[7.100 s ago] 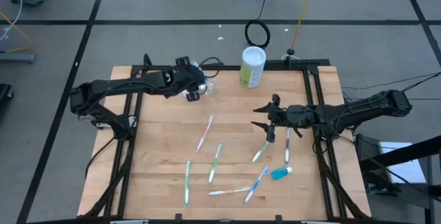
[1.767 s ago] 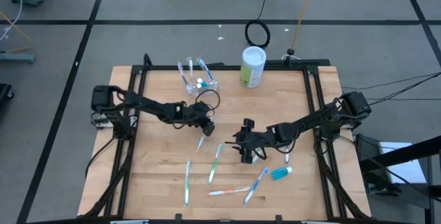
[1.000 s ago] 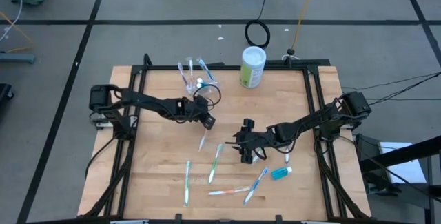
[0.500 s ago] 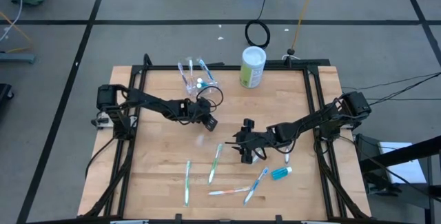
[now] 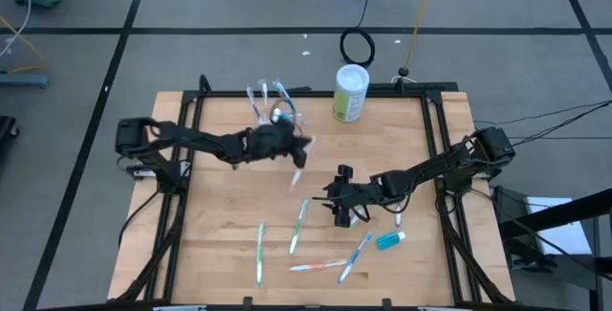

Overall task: Pick & Place toothbrushing station
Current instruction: Put the top orange toothbrush into the transparent organizer

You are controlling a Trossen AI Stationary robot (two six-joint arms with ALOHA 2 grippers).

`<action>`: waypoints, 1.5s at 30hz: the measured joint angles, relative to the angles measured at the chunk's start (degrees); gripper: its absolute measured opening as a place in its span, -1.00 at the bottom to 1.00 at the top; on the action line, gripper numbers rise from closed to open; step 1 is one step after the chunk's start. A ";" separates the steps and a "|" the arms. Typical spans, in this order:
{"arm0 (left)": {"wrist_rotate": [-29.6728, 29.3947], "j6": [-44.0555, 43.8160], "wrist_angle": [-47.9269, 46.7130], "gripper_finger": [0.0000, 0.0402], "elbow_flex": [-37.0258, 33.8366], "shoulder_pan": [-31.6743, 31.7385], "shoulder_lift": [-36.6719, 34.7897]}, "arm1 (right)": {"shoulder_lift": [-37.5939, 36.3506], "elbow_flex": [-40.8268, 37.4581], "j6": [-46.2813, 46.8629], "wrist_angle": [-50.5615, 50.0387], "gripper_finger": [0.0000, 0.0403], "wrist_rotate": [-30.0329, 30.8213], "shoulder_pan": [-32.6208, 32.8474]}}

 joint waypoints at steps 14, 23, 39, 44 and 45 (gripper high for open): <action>-17.01 30.00 33.90 -0.98 0.09 10.69 -1.13 | 0.00 0.00 0.00 0.70 0.07 0.00 0.00; -11.84 26.27 34.86 -0.98 0.56 19.44 4.06 | 0.00 0.00 -0.44 1.01 0.07 0.00 0.00; -16.24 27.45 21.24 -0.81 2.29 17.57 11.48 | 0.00 0.00 -0.46 1.51 0.07 -0.15 0.02; -19.85 27.79 16.12 -0.65 2.32 15.97 11.08 | 0.00 0.00 -0.46 1.53 0.07 -0.33 0.03; -19.96 28.08 15.76 -0.61 2.32 15.54 10.97 | 0.00 0.00 -0.46 1.55 0.07 -0.35 0.02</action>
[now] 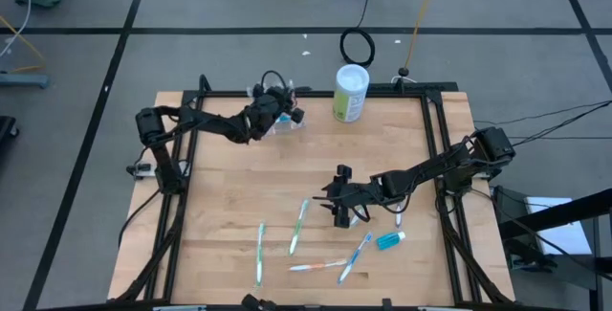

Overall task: Pick & Place toothbrushing station
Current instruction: Put the top orange toothbrush into the transparent organizer, then put the middle green toothbrush into the transparent organizer

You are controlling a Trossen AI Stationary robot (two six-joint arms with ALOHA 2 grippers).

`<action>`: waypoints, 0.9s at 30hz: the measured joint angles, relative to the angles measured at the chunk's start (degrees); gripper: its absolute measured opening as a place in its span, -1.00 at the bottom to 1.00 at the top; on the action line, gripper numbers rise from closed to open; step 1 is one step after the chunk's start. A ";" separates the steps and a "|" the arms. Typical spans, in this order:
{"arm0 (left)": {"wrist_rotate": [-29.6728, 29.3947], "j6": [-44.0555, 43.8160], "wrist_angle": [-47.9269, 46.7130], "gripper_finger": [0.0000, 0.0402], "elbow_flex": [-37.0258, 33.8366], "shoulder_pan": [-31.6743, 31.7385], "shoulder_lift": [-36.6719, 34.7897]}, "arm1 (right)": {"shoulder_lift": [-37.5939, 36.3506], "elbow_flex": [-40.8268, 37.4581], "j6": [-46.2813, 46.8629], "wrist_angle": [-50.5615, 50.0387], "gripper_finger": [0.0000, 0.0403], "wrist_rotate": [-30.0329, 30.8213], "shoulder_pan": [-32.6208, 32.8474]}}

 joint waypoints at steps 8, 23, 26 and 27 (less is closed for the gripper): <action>-3.84 2.05 -8.89 -0.23 -0.02 -4.04 -7.80 | -0.02 0.00 0.02 0.01 0.07 -2.67 0.00; 17.57 -13.08 -40.35 0.03 0.04 -18.86 -31.01 | -0.02 0.00 0.02 0.02 0.07 -2.63 0.02; 25.64 -18.43 -42.75 0.03 0.04 -22.72 -31.10 | -0.02 0.00 0.02 0.02 0.07 -2.63 0.02; 27.67 -19.85 -43.59 0.03 0.04 -24.03 -30.83 | -0.02 0.00 0.00 0.02 0.07 -2.60 0.02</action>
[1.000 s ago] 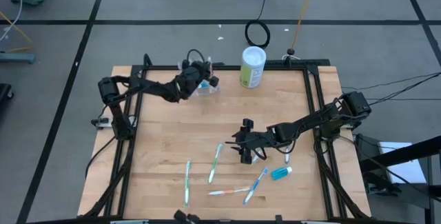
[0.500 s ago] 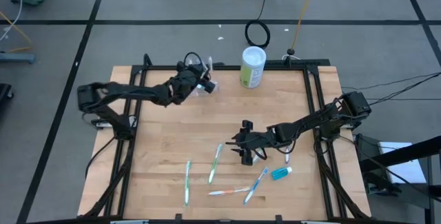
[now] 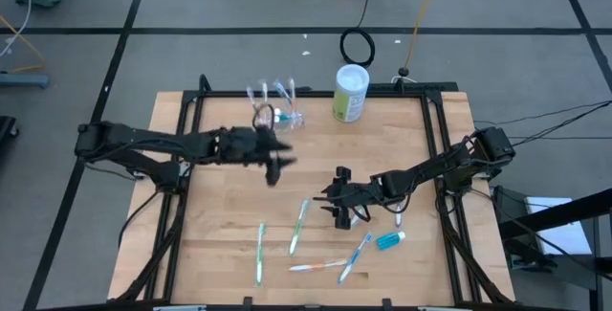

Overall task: Pick & Place toothbrushing station
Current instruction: Put the middle green toothbrush into the transparent organizer

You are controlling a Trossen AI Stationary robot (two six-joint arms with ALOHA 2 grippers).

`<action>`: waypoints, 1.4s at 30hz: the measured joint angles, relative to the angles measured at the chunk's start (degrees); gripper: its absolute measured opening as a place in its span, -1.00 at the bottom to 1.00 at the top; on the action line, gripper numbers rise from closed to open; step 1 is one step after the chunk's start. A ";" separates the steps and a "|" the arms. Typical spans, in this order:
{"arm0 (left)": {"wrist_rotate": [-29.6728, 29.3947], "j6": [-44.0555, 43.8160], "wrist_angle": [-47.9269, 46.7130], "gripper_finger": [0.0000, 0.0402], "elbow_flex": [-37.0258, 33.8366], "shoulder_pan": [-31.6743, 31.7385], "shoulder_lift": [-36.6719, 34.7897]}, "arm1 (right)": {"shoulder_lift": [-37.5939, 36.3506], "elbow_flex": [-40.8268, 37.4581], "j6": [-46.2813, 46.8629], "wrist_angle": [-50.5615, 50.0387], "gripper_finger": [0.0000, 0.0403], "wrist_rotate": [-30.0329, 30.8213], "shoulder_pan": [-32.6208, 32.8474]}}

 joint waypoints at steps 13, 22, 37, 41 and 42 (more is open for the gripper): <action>-5.35 -21.72 -3.39 0.03 -0.02 -13.51 14.70 | -0.04 -5.84 8.62 3.07 0.07 0.09 0.00; -2.57 -28.29 11.82 0.03 -0.02 -12.41 27.03 | -0.02 -17.36 10.51 22.52 0.07 0.17 0.00; 0.38 -30.99 11.97 0.03 -0.02 -9.16 32.60 | -0.02 -23.06 8.83 33.48 0.07 0.20 -0.11; 0.40 -29.14 11.74 0.02 -0.02 -9.26 32.58 | 0.00 -23.06 8.83 33.48 0.07 0.20 -0.11; 0.34 -29.04 11.60 0.01 -0.02 -9.22 32.58 | -0.02 -23.06 8.81 33.48 0.07 0.20 -0.11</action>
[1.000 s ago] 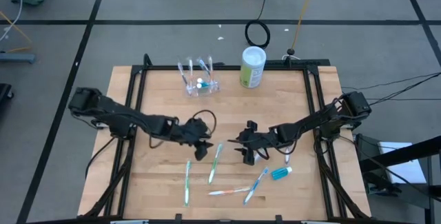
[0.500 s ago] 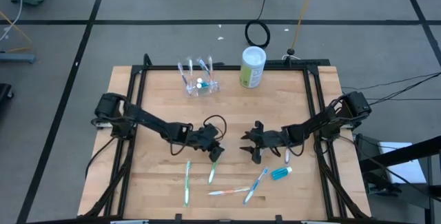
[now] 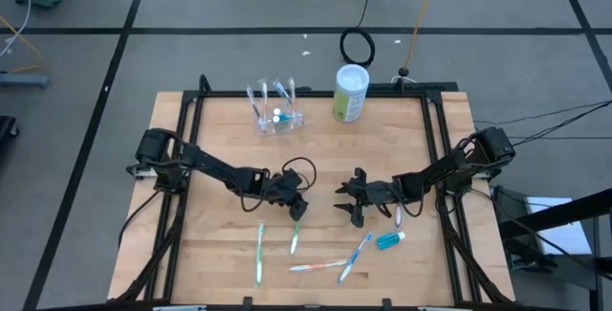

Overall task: Pick & Place toothbrushing station
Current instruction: Put the middle green toothbrush into the transparent organizer

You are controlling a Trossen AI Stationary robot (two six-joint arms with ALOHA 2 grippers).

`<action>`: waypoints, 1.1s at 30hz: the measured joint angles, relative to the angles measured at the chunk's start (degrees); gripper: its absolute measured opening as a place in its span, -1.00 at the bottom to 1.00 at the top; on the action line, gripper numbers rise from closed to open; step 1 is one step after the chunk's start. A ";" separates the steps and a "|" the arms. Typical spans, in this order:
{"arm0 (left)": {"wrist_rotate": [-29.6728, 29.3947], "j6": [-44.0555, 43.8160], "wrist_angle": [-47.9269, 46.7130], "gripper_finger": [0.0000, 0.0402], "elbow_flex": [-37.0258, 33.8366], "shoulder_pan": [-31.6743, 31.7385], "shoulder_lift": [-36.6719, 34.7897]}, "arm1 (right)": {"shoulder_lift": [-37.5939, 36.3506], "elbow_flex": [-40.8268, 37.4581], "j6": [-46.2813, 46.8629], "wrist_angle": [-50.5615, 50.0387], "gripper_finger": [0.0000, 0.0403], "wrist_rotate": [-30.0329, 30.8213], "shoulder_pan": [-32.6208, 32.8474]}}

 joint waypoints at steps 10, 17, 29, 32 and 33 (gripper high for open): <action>-2.03 0.04 -1.43 -0.37 0.00 0.72 0.00 | 0.02 0.00 0.00 -0.02 0.07 0.00 0.00; -2.07 0.20 0.18 -0.56 0.00 1.19 0.00 | 0.02 0.00 -0.29 -0.04 0.07 0.00 0.00; -2.11 1.65 1.62 -0.85 0.00 1.16 0.00 | 0.04 0.00 -1.51 -0.05 0.07 0.00 0.00; -2.11 3.29 3.66 -0.91 0.00 1.14 0.00 | 0.04 0.00 -1.51 -0.07 0.07 0.00 0.00; -2.12 3.97 4.41 -0.94 0.00 1.14 0.00 | 0.04 0.00 -1.51 -0.07 0.07 0.00 0.00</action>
